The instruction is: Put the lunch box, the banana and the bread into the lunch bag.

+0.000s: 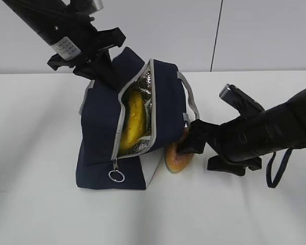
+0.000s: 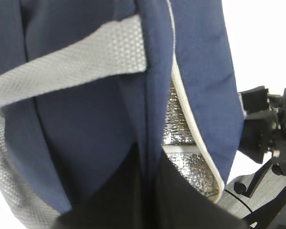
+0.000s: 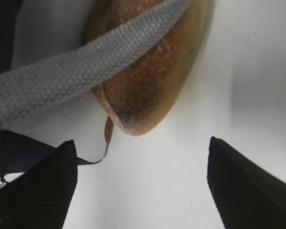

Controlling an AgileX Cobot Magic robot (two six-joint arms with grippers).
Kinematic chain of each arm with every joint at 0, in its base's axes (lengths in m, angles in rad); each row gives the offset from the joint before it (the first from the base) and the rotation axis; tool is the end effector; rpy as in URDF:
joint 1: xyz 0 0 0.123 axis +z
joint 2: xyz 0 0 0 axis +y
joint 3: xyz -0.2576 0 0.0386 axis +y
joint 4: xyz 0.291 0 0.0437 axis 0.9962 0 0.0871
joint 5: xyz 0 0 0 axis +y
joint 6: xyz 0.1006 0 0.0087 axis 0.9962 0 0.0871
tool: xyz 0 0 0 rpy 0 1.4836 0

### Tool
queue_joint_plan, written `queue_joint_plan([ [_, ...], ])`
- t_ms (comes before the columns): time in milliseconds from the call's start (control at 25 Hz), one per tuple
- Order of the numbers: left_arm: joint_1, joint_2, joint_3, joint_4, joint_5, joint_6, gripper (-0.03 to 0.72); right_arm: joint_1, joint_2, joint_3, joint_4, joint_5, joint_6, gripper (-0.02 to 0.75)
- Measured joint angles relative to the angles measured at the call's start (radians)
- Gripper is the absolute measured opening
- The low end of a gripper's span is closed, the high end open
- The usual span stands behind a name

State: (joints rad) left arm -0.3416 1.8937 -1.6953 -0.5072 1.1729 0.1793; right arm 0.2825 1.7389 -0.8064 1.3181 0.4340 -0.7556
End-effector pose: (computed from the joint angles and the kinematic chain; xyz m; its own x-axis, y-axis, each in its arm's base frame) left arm 0.4013 -0.1907 0.2553 -0.9031 0.2900 -0.3166 0.4097 0.8028 -0.4332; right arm 0.3174 0.1350 0.0873 -0.9212 0.2199 -0.3211 -0.0078 0.8145 0.5801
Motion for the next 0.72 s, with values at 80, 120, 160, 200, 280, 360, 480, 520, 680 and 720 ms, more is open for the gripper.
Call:
queue_joint_plan([
  [80,0.0,0.0,0.0,0.0,0.0,0.0,-0.003,0.0,0.013,-0.016,0.034,-0.015,-0.016,0.636],
  [120,0.0,0.0,0.0,0.0,0.0,0.0,-0.003,0.0,0.02,-0.024,0.041,-0.022,-0.017,0.637],
  [160,0.0,0.0,0.0,0.0,0.0,0.0,-0.003,0.0,0.029,-0.036,0.045,-0.027,-0.021,0.637],
  [200,0.0,0.0,0.0,0.0,0.0,0.0,-0.003,0.0,0.039,-0.051,0.049,-0.03,-0.023,0.637],
  [280,0.0,0.0,0.0,0.0,0.0,0.0,-0.003,0.0,0.064,-0.079,0.052,-0.032,-0.025,0.637],
  [360,0.0,0.0,0.0,0.0,0.0,0.0,-0.003,0.0,0.092,-0.11,0.052,-0.032,-0.025,0.636],
  [480,0.0,0.0,0.0,0.0,0.0,0.0,-0.003,0.0,0.139,-0.15,0.052,-0.032,-0.027,0.627],
  [520,0.0,0.0,0.0,0.0,0.0,0.0,-0.003,0.0,0.151,-0.162,0.052,-0.032,-0.027,0.62],
  [680,0.0,0.0,0.0,0.0,0.0,0.0,-0.003,0.0,0.189,-0.185,0.054,-0.034,-0.027,0.574],
  [720,0.0,0.0,0.0,0.0,0.0,0.0,-0.003,0.0,0.191,-0.187,0.055,-0.034,-0.027,0.561],
])
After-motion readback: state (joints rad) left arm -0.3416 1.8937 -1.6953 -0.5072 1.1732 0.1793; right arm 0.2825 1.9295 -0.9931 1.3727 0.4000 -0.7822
